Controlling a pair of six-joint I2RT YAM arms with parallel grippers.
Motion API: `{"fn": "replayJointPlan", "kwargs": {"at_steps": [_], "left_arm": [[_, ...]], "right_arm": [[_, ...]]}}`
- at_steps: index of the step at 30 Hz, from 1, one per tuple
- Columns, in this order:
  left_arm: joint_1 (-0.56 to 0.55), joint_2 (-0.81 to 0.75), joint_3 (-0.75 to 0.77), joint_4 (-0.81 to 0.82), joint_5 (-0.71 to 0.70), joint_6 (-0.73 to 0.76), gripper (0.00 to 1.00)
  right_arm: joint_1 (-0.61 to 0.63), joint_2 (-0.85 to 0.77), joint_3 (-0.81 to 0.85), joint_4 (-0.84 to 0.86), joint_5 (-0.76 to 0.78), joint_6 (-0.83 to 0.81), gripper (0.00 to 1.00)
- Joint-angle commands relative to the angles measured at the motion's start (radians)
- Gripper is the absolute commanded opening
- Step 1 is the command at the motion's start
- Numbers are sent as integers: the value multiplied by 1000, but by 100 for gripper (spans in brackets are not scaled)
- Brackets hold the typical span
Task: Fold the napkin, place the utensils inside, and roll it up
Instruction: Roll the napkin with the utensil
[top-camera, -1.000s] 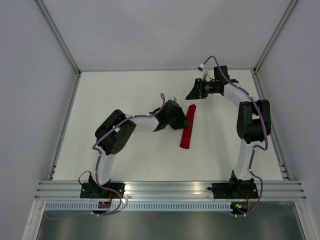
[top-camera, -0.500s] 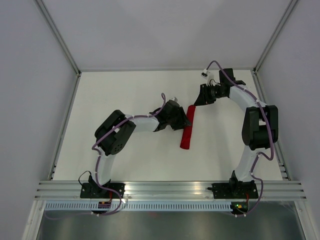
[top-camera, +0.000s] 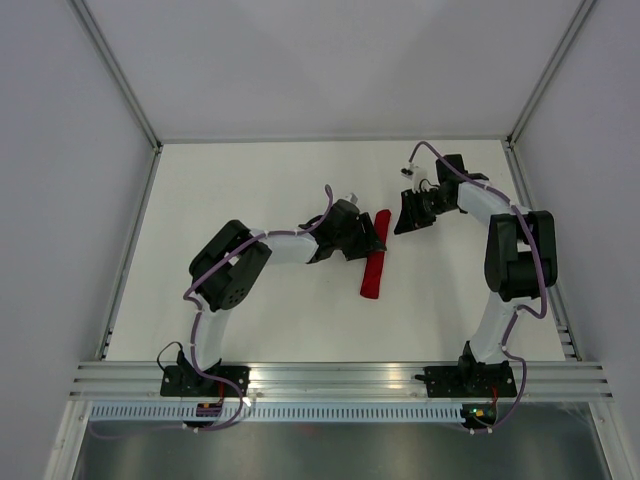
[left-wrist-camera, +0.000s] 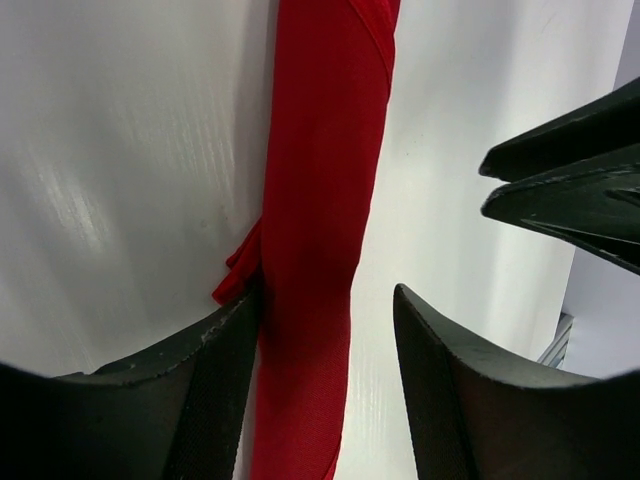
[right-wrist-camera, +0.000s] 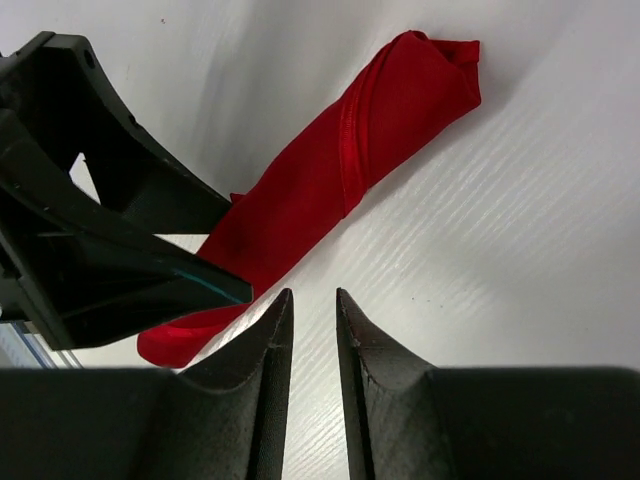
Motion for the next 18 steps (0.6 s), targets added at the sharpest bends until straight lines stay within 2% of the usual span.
{"fn": "replayJointPlan", "kwargs": {"at_steps": [1, 2, 11, 18], "left_arm": [[-6, -10, -28, -81, -29, 69, 63], [-4, -13, -28, -84, -31, 70, 71], [-4, -8, -17, -86, -28, 73, 73], [-4, 5, -13, -89, -31, 78, 73]], "right_arm": [[-1, 2, -16, 8, 33, -23, 29], [-1, 5, -19, 10, 36, -26, 29], [10, 70, -16, 30, 77, -15, 29], [36, 152, 49, 56, 79, 46, 29]]}}
